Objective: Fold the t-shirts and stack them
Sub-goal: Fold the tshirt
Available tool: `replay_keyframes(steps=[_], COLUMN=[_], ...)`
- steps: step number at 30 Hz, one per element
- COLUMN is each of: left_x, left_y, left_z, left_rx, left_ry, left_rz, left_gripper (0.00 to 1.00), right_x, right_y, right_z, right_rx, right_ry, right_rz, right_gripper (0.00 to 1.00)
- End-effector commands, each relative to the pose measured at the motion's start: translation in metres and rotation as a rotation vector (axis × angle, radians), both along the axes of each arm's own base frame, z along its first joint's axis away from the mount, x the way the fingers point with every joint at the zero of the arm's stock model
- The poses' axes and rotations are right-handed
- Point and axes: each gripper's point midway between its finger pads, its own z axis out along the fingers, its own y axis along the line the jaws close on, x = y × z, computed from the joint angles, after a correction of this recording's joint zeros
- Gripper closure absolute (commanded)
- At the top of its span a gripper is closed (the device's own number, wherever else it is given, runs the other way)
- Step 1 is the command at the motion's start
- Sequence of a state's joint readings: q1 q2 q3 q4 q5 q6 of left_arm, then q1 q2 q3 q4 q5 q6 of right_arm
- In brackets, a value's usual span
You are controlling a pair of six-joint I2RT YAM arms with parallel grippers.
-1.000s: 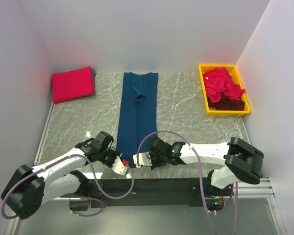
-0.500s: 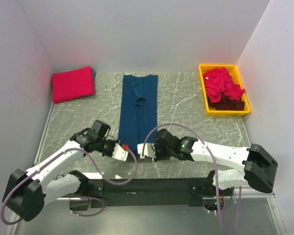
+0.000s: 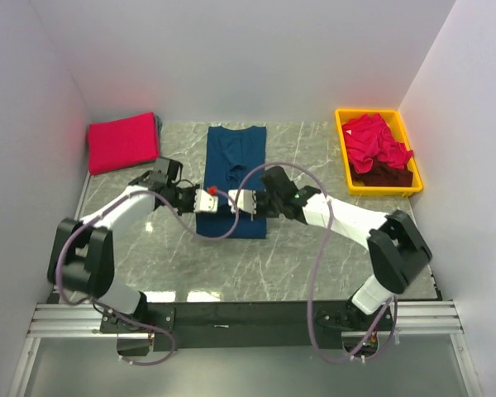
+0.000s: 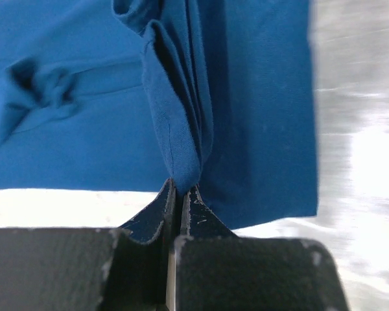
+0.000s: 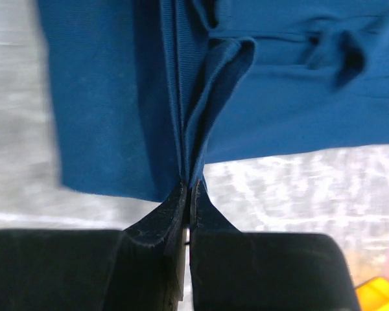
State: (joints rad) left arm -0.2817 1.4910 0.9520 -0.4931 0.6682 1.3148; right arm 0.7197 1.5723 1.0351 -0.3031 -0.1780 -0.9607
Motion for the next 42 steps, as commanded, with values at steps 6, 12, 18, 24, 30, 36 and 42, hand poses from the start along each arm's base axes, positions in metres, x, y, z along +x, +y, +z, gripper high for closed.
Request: replay_keyframes(steps=[6,12,18,24,30,36,42], left_x=[0.091,0.134,0.162,0.131,0.05,0.01,0.002], left_y=[-0.002,-0.003,0.002,0.019,0.023,0.02,0.013], left_z=[0.023,0.013,0.013,0.047,0.029,-0.006,-0.026], left_rx=[-0.075,-0.085,-0.098,-0.169,-0.157,-0.12,-0.108], left_ry=[-0.149,-0.175,-0.191,-0.178,-0.066,-0.021,-0.052], left_rz=[0.008,0.034,0.138,0.186,0.118,0.07,0.018], left_gripper=[0.99,0.99,0.48,0.28,0.29,0.28,0.26], right_x=[0.086,0.126,0.153,0.118,0.049,0.021,0.019], right_y=[0.009,0.01,0.006,-0.012,-0.007,0.003,0.003], right_z=[0.014,0.004,0.024,0.054,0.032,-0.008,-0.036], right_rx=[0.012,-0.008,0.027,0.082,0.087,0.027,-0.013], right_ry=[-0.109,-0.125,-0.209,-0.166,-0.005,0.06,0.087], right_rz=[0.005,-0.029,-0.147,-0.164,-0.106,-0.044,-0.036], right_gripper=[1.0,1.0,0.49,0.52,0.6,0.56,0.53])
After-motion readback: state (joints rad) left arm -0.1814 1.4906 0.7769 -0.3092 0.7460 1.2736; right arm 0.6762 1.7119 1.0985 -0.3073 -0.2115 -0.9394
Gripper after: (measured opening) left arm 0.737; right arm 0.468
